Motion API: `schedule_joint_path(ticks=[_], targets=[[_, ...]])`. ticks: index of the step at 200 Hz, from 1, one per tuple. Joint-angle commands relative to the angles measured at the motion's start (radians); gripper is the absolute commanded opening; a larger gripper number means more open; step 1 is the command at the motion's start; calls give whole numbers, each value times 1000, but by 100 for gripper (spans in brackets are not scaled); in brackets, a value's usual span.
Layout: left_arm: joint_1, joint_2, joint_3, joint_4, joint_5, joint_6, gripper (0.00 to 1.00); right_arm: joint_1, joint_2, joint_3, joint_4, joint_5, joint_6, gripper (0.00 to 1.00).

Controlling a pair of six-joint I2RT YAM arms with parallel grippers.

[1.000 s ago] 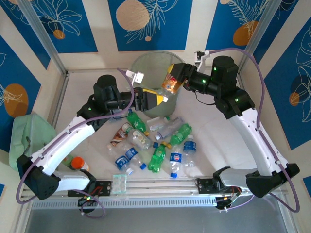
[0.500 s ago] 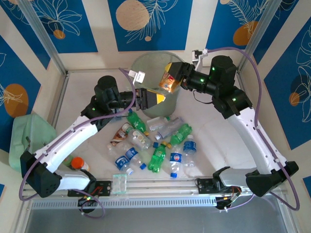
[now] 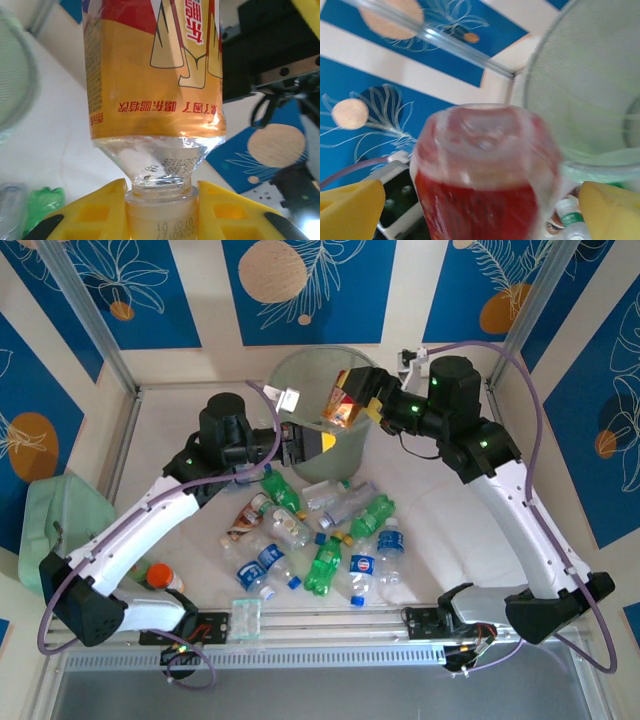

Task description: Put the plastic bottles in the bin

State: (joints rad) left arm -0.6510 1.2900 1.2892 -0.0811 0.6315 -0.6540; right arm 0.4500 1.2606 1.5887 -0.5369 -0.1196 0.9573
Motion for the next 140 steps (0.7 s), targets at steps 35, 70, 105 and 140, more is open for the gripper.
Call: schedule_joint_path(ticks=[35, 70, 105, 140], targets=[[36, 93, 293, -371, -320, 190, 18, -114, -66, 39, -419, 252, -94, 99], [63, 282, 577, -577, -394, 308, 17, -204, -123, -101, -460, 198, -79, 100], [97, 458, 800, -719, -414, 325, 16, -225, -142, -192, -462, 177, -68, 99], [99, 556, 925, -847, -491, 296, 16, -230, -125, -218, -460, 167, -70, 99]])
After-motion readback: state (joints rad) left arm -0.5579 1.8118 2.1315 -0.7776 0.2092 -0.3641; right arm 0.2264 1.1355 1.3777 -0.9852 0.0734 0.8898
